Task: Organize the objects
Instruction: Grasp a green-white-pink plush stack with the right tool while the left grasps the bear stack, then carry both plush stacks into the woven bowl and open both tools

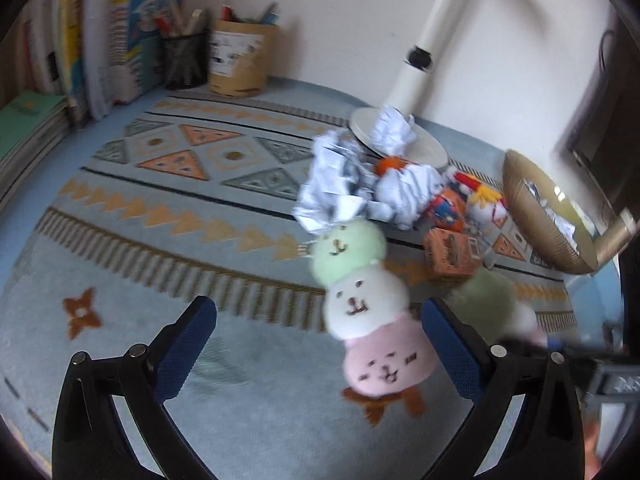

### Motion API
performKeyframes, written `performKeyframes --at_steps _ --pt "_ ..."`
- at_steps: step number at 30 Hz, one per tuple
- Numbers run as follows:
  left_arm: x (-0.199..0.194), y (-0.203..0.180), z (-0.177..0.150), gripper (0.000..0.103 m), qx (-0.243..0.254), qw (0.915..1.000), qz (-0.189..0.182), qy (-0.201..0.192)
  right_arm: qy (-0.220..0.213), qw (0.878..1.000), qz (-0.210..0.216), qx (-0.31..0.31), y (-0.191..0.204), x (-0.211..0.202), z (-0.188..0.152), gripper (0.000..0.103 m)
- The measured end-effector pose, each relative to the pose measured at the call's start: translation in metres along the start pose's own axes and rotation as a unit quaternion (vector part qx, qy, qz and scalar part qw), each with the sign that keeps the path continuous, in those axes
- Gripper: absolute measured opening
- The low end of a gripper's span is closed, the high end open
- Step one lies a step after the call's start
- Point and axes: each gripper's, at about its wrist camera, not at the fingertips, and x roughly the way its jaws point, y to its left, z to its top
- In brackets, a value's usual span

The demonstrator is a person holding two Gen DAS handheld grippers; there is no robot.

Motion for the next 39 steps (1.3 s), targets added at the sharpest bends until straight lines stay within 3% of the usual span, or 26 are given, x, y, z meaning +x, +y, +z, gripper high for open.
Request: performKeyframes --at_steps 2,3,6,7,8,11,12,13,14,15,18,20,22,24,25,26,28,32,34,36,39 --pt "0.013 -0.012 0.002 0.102 0.018 0.9997 0.007 0.011 -0.001 0.997 0.012 0.078 -0.019 -0.004 -0.018 0.059" --pt "0.019 -0.017 0.003 0.102 0.029 0.9993 0.011 0.018 -0.007 0.991 0.017 0.134 -0.036 -0.008 -0.032 0.060" --pt "0.027 -0.030 0.001 0.102 0.047 0.9985 0.008 0.025 -0.024 0.968 0.087 0.235 -0.067 -0.022 -0.068 0.061" --pt "0.030 -0.034 0.002 0.102 0.047 0.9985 0.003 0.028 -0.029 0.963 0.083 0.255 -0.071 -0.029 -0.075 0.065" --pt "0.031 -0.037 0.003 0.102 0.048 0.9984 -0.001 0.029 -0.039 0.962 0.070 0.259 -0.073 -0.037 -0.080 0.076" --pt "0.036 -0.050 0.004 0.102 0.067 0.9974 0.018 0.021 -0.075 0.975 0.010 0.208 -0.073 -0.061 -0.085 0.090" --pt "0.038 -0.051 0.004 0.092 0.069 0.9972 0.019 0.024 -0.087 0.980 -0.018 0.178 -0.072 -0.069 -0.085 0.092" --pt "0.041 -0.050 0.004 0.063 0.068 0.9972 0.012 0.029 -0.089 0.983 -0.032 0.155 -0.070 -0.072 -0.085 0.093" --pt "0.043 -0.050 0.003 0.057 0.071 0.9967 0.007 0.037 -0.090 0.988 -0.047 0.117 -0.065 -0.073 -0.084 0.094" --pt "0.042 -0.052 0.003 0.044 0.081 0.9961 0.011 0.033 -0.085 0.991 -0.061 0.082 -0.060 -0.071 -0.081 0.094" --pt "0.039 -0.051 0.001 0.043 0.092 0.9951 0.001 0.035 -0.040 0.993 -0.101 -0.035 -0.049 -0.051 -0.079 0.094" --pt "0.036 -0.050 -0.001 0.043 0.089 0.9953 -0.009 0.036 -0.006 0.991 -0.107 -0.077 -0.038 -0.032 -0.077 0.094" --pt "0.031 -0.046 -0.004 0.043 0.090 0.9951 -0.021 0.037 -0.021 0.987 -0.108 -0.117 -0.024 -0.024 -0.076 0.094" --pt "0.024 -0.043 -0.010 0.043 0.099 0.9939 -0.030 0.037 -0.040 0.975 -0.158 -0.152 -0.014 -0.015 -0.078 0.094" --pt "0.020 -0.042 -0.013 0.043 0.103 0.9934 -0.031 0.038 -0.037 0.965 -0.188 -0.178 -0.009 -0.006 -0.079 0.086" --pt "0.016 -0.042 -0.015 0.043 0.107 0.9931 -0.032 0.038 -0.032 0.961 -0.197 -0.193 -0.006 -0.001 -0.080 0.070" --pt "0.014 -0.051 -0.021 0.043 0.114 0.9919 -0.042 0.037 -0.039 0.972 -0.152 -0.177 -0.007 -0.004 -0.075 0.050" --pt "0.003 -0.060 -0.028 0.043 0.139 0.9877 -0.057 0.041 -0.069 0.980 -0.161 -0.097 -0.024 -0.020 -0.063 0.049" --pt "0.002 -0.058 -0.032 0.043 0.134 0.9860 -0.086 0.050 -0.100 0.983 -0.142 -0.057 -0.041 -0.043 -0.065 0.049" --pt "0.005 -0.054 -0.034 0.043 0.121 0.9853 -0.108 0.053 -0.127 0.980 -0.149 -0.025 -0.056 -0.063 -0.067 0.049" --pt "0.010 -0.060 -0.039 0.043 0.127 0.9872 -0.080 0.055 -0.124 0.974 -0.189 0.021 -0.086 -0.066 -0.068 0.049"
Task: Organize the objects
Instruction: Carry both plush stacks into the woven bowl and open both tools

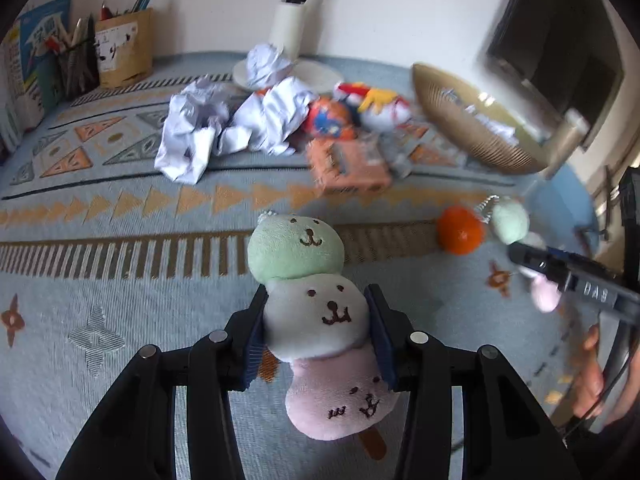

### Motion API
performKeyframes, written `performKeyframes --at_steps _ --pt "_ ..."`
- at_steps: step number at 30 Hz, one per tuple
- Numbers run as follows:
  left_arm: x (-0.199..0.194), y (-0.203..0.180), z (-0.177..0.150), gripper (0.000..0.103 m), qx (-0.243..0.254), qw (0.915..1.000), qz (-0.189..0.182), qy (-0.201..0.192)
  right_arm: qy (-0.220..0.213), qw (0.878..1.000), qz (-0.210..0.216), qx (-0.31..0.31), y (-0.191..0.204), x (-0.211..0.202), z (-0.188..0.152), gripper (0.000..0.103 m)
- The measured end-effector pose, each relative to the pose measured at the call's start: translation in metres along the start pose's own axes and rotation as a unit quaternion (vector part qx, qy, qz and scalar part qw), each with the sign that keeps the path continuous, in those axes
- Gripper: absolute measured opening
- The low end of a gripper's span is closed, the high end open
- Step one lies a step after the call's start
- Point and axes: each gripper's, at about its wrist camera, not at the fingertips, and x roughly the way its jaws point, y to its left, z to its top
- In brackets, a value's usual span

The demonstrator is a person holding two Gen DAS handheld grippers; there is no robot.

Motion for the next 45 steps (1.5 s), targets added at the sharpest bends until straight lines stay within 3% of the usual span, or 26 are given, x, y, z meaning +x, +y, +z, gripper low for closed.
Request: performKeyframes --at_steps 2,4,6,7,11,13,15,16,19,22,25,28,33,36,40,44,45 --pt "0.001 -0.008 -0.001 0.047 0.012 0.9998 0.015 -0.002 0.013 1.000 -0.004 0.023 -0.012 0.010 0.000 0.050" --pt "0.005 -0.012 -0.001 0.072 0.020 0.9991 0.039 0.003 0.002 1.000 0.000 0.022 -0.012 0.008 0.000 0.051" --pt "0.003 -0.016 -0.001 0.076 0.025 0.9985 0.050 -0.002 0.006 1.000 0.002 0.010 -0.010 0.006 0.000 0.062" --pt "0.000 -0.016 -0.002 0.076 0.025 0.9980 0.057 -0.006 0.010 1.000 0.008 0.003 -0.008 0.005 -0.001 0.070" --pt "0.001 -0.015 -0.005 0.076 0.019 0.9978 0.063 0.003 0.010 0.999 -0.010 -0.034 -0.002 0.004 -0.008 0.070" --pt "0.000 -0.018 -0.005 0.061 0.018 0.9974 0.069 -0.006 0.005 0.999 -0.010 -0.045 0.000 0.006 -0.013 0.070" --pt "0.000 -0.020 -0.006 0.048 0.017 0.9976 0.067 -0.009 0.001 0.999 -0.010 -0.044 0.002 0.006 -0.015 0.061" --pt "0.000 -0.023 -0.006 0.045 0.018 0.9968 0.077 -0.012 -0.003 0.999 -0.027 -0.048 0.002 0.007 -0.016 0.051" --pt "-0.014 -0.034 0.000 0.045 0.028 0.9960 0.075 -0.039 -0.010 0.999 -0.007 -0.042 0.003 0.003 -0.015 0.049" --pt "-0.037 -0.055 0.019 0.045 0.058 0.9923 0.076 -0.078 -0.041 0.999 0.022 -0.023 -0.003 -0.020 -0.007 0.049" --pt "-0.054 -0.082 0.050 0.045 0.087 0.9883 0.054 -0.113 -0.096 0.995 0.028 -0.012 -0.014 -0.058 0.013 0.049" --pt "-0.056 -0.111 0.091 0.045 0.105 0.9849 0.028 -0.135 -0.154 0.988 0.004 0.002 -0.032 -0.095 0.043 0.049" --pt "-0.024 -0.163 0.162 0.045 0.131 0.9795 -0.006 -0.153 -0.200 0.977 -0.041 0.057 -0.072 -0.118 0.098 0.049" --pt "0.004 -0.182 0.192 0.045 0.127 0.9807 -0.031 -0.145 -0.204 0.972 -0.046 0.104 -0.103 -0.107 0.131 0.050" --pt "0.035 -0.205 0.213 0.045 0.153 0.9758 0.018 -0.156 -0.186 0.972 -0.034 0.140 -0.123 -0.078 0.158 0.050" --pt "0.064 -0.209 0.228 0.048 0.146 0.9801 -0.015 -0.134 -0.176 0.975 -0.018 0.132 -0.118 -0.057 0.177 0.051" --pt "0.070 -0.207 0.230 0.062 0.141 0.9809 -0.024 -0.131 -0.172 0.976 -0.019 0.129 -0.118 -0.048 0.184 0.054"
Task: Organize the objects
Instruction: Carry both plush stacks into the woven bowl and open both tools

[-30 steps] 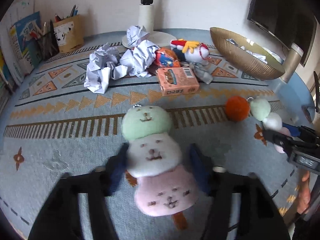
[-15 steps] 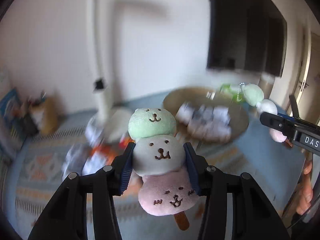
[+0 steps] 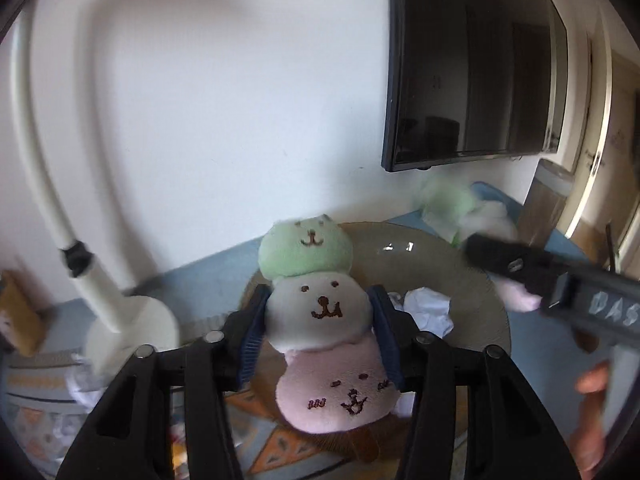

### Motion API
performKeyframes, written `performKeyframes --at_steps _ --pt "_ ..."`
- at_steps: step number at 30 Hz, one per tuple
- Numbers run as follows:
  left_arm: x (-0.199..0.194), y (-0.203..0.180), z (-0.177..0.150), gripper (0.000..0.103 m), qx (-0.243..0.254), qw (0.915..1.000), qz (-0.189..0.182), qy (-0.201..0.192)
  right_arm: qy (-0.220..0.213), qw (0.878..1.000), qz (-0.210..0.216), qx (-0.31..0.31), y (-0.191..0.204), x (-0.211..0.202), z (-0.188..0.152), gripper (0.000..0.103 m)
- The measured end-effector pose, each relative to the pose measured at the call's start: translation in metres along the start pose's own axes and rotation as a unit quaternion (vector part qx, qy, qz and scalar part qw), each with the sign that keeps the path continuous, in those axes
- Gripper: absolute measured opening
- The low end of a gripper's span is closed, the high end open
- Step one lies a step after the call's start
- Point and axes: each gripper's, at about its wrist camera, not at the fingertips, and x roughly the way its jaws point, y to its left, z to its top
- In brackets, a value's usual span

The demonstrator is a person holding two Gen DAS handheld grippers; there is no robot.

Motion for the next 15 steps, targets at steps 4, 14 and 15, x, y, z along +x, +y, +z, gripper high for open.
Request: performKeyframes --at_steps 4,14,15 --pt "0.012 0.011 -0.011 0.091 -0.015 0.9995 -0.006 0.026 0.060 0.997 0.021 0.036 -0.019 0.043 0.001 0.071" --pt "-0.116 0.060 -0.060 0.095 -0.038 0.9984 0.019 -0.037 0.029 0.999 0.019 -0.012 -0.004 -0.027 -0.034 0.071" --pt "-0.132 0.068 -0.065 0.103 -0.049 0.9973 0.027 -0.047 0.019 0.999 0.024 -0.029 0.006 -0.040 -0.037 0.072"
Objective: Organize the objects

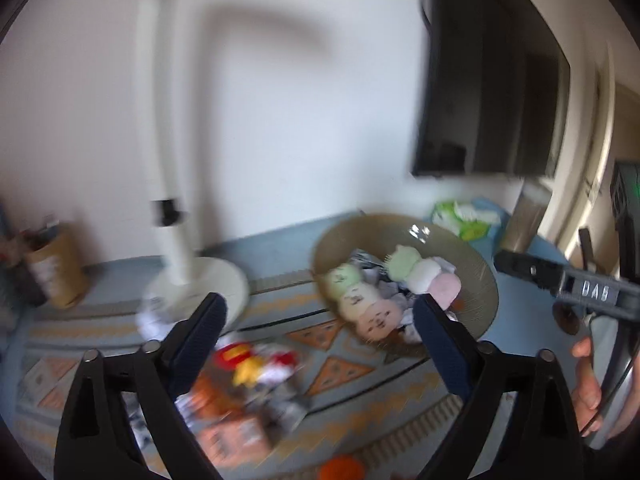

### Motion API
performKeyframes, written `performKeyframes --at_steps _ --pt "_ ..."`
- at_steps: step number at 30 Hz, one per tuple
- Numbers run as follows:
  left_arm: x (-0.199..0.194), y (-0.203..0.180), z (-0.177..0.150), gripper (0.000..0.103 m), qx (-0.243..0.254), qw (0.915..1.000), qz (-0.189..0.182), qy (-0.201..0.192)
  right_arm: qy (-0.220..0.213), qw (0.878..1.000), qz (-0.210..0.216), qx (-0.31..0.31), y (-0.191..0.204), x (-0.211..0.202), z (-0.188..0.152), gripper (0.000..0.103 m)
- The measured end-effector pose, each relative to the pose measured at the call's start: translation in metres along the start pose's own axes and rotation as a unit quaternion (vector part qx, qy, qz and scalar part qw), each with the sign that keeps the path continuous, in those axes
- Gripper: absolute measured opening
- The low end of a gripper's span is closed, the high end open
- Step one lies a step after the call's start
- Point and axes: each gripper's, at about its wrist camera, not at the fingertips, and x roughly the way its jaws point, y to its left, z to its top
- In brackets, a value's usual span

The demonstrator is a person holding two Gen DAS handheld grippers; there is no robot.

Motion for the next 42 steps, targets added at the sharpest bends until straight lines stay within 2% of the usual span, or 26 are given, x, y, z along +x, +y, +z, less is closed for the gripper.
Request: performKeyframes --at_steps 1,2,4,7,9,12,15,17,21,23,27,30,35,42 --pt "-0.022 0.013 -0.006 0.103 -0.017 0.9997 0.012 -0.015 -0.009 1.000 0.010 -0.021 0.015 -0.012 -0.006 0.075" --pt "-0.035 0.023 -0.010 0.103 -0.027 0.9992 0.020 -0.023 -0.011 0.999 0.018 -0.036 0.026 -0.019 -0.011 0.082" --pt "-0.059 0.043 -0.019 0.103 -0.051 0.9977 0.033 -0.030 -0.016 0.998 0.034 -0.060 0.047 -0.029 -0.023 0.089" --pt "-0.085 0.075 -0.043 0.103 -0.083 0.9933 0.073 -0.033 -0.016 0.994 0.055 -0.096 0.079 -0.031 -0.047 0.089" --pt "-0.087 0.096 -0.066 0.103 -0.098 0.9886 0.111 -0.024 -0.012 0.992 0.047 -0.120 0.096 -0.023 -0.071 0.089" --pt "-0.071 0.125 -0.106 0.103 -0.115 0.9799 0.162 0.016 0.000 0.990 0.016 -0.137 0.105 0.001 -0.110 0.090" --pt "-0.056 0.142 -0.136 0.102 -0.127 0.9688 0.210 0.034 0.015 0.993 -0.004 -0.117 0.098 0.023 -0.133 0.090" --pt "-0.051 0.150 -0.147 0.102 -0.142 0.9676 0.206 0.035 0.020 0.995 0.003 -0.095 0.089 0.033 -0.141 0.090" --pt "-0.047 0.155 -0.156 0.102 -0.155 0.9651 0.209 0.029 0.023 0.995 -0.001 -0.093 0.085 0.037 -0.146 0.090" --pt "-0.046 0.155 -0.157 0.103 -0.155 0.9670 0.200 0.031 0.020 0.995 -0.003 -0.096 0.086 0.038 -0.147 0.092" --pt "-0.045 0.148 -0.158 0.103 -0.142 0.9710 0.188 0.037 0.013 0.994 -0.042 -0.105 0.092 0.041 -0.148 0.093" --pt "-0.045 0.144 -0.158 0.103 -0.131 0.9708 0.199 0.031 0.000 0.993 -0.056 -0.107 0.093 0.037 -0.149 0.098" --pt "-0.043 0.135 -0.156 0.103 -0.108 0.9730 0.201 0.032 -0.003 0.992 -0.066 -0.111 0.094 0.037 -0.149 0.100" --pt "-0.042 0.136 -0.156 0.103 -0.111 0.9725 0.201 0.038 -0.005 0.989 -0.075 -0.124 0.098 0.038 -0.150 0.102"
